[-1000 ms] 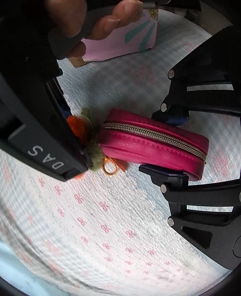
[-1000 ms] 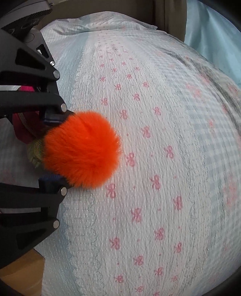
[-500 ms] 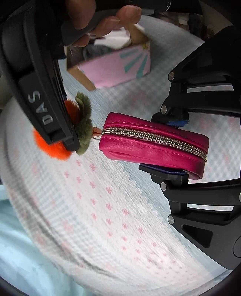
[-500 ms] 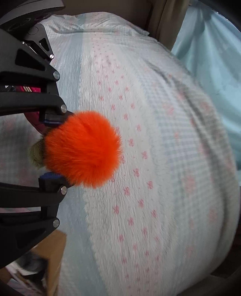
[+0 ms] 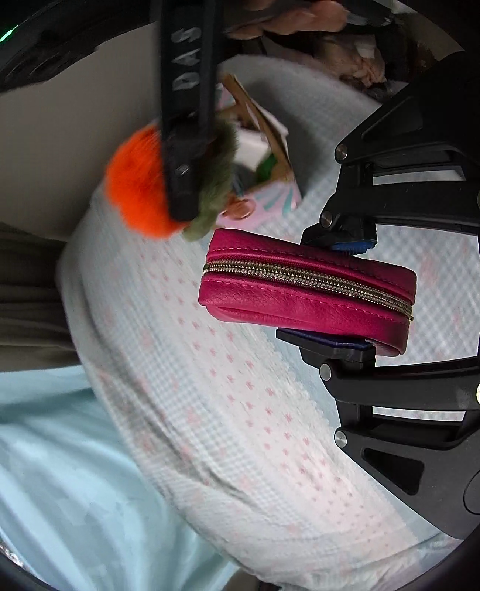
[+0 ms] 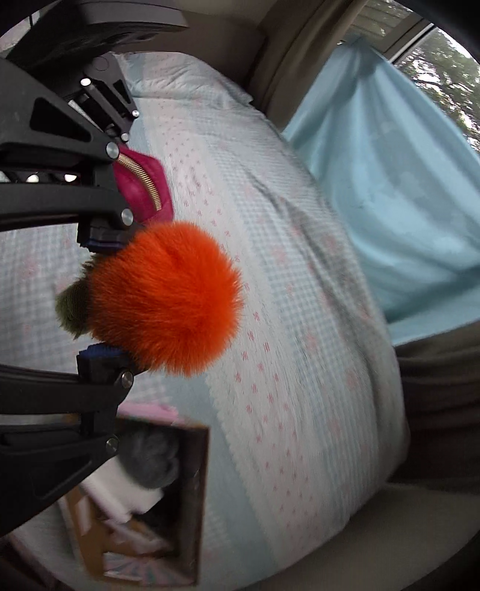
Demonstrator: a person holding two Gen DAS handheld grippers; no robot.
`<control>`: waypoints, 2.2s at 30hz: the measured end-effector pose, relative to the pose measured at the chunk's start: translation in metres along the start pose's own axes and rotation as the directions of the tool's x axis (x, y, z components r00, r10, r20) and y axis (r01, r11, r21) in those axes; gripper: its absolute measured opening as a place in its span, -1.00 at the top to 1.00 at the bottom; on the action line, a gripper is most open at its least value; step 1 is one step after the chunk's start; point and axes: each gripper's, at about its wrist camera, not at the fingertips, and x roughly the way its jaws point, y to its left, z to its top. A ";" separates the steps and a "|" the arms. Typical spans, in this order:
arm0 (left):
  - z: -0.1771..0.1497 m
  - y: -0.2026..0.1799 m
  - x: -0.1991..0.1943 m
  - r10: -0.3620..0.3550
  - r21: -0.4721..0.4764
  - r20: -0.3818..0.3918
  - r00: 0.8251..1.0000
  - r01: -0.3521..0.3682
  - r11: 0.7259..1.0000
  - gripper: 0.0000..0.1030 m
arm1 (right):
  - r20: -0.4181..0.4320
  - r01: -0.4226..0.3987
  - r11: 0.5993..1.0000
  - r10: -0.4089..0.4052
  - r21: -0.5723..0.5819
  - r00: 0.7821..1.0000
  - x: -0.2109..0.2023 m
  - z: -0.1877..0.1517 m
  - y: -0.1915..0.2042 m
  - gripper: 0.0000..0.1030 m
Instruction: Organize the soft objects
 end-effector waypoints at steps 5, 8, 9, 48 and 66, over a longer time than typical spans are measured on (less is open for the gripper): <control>0.004 -0.036 -0.029 -0.043 0.028 0.036 0.998 0.042 0.999 0.42 | 0.052 0.042 0.998 -0.044 0.049 0.998 -0.059 -0.024 -0.017 0.34; 0.009 -0.064 -0.040 -0.050 0.065 0.065 0.997 0.046 0.997 0.42 | 0.077 0.066 0.995 -0.072 0.077 0.994 -0.085 -0.034 -0.035 0.34; 0.012 -0.076 -0.043 -0.058 0.077 0.075 0.996 0.052 0.996 0.42 | 0.083 0.073 0.993 -0.081 0.088 0.993 -0.094 -0.038 -0.043 0.34; 0.099 -0.265 0.223 -0.087 -0.161 -0.325 0.942 0.035 0.986 0.42 | -0.269 0.140 0.988 -0.119 0.058 0.956 0.001 -0.012 -0.348 0.33; 0.112 -0.262 0.199 -0.003 -0.028 -0.269 0.963 -0.004 1.000 -0.99 | -0.249 0.181 0.972 -0.140 0.151 0.958 0.005 0.000 -0.350 -0.75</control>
